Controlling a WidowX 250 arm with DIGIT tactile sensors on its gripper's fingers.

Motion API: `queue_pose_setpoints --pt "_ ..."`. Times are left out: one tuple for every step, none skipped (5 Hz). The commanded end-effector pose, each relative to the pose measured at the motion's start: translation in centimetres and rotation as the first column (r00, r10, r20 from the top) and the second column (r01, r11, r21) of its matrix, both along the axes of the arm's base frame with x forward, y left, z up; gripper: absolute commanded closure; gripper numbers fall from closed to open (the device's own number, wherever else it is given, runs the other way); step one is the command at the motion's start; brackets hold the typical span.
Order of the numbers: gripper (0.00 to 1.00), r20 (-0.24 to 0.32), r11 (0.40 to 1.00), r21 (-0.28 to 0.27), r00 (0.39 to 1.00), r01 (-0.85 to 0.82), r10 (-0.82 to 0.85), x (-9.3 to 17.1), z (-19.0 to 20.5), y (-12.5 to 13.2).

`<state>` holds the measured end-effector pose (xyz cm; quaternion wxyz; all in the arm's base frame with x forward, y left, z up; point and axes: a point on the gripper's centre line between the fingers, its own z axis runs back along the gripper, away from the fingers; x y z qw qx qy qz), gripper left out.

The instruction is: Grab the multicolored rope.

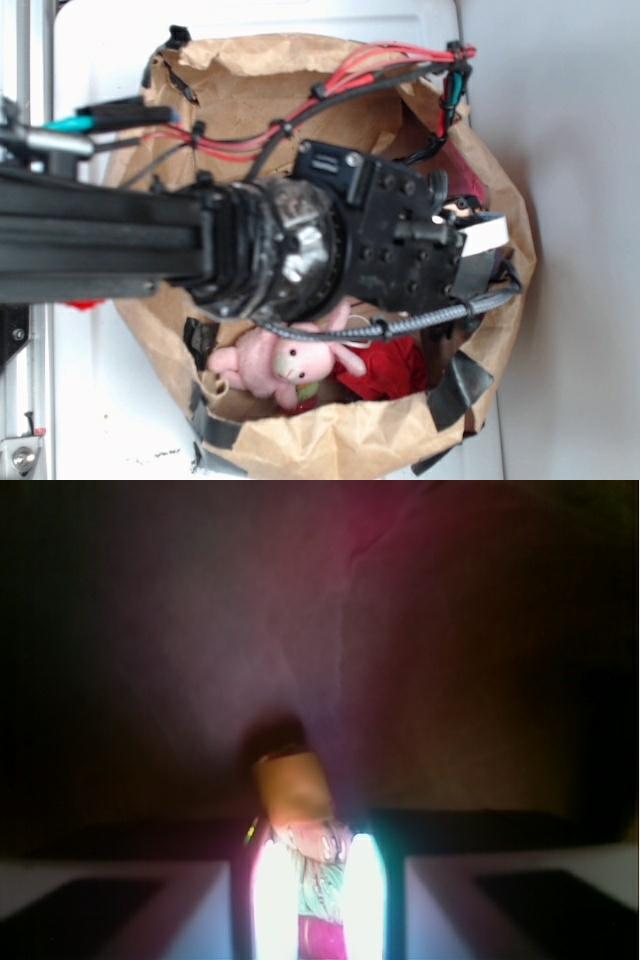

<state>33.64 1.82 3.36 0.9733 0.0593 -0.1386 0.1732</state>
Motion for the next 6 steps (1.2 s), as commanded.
queue_pose_setpoints --pt "1.0 0.028 0.997 -0.072 0.999 0.03 -0.028 -1.5 8.0 0.9" --pt "1.0 0.017 0.993 -0.109 0.999 0.05 -0.049 -2.6 10.6 1.3" --pt "1.0 0.007 0.987 -0.139 0.997 0.075 -0.075 -3.4 12.1 1.6" --pt "1.0 0.012 0.986 -0.158 0.998 0.061 -0.06 -4.2 14.2 1.9" --pt "1.0 -0.011 0.983 -0.18 0.999 0.035 -0.038 -4.4 16.6 2.2" --pt "1.0 0.01 0.98 -0.19 0.999 0.053 -0.052 -5.1 18.7 2.1"
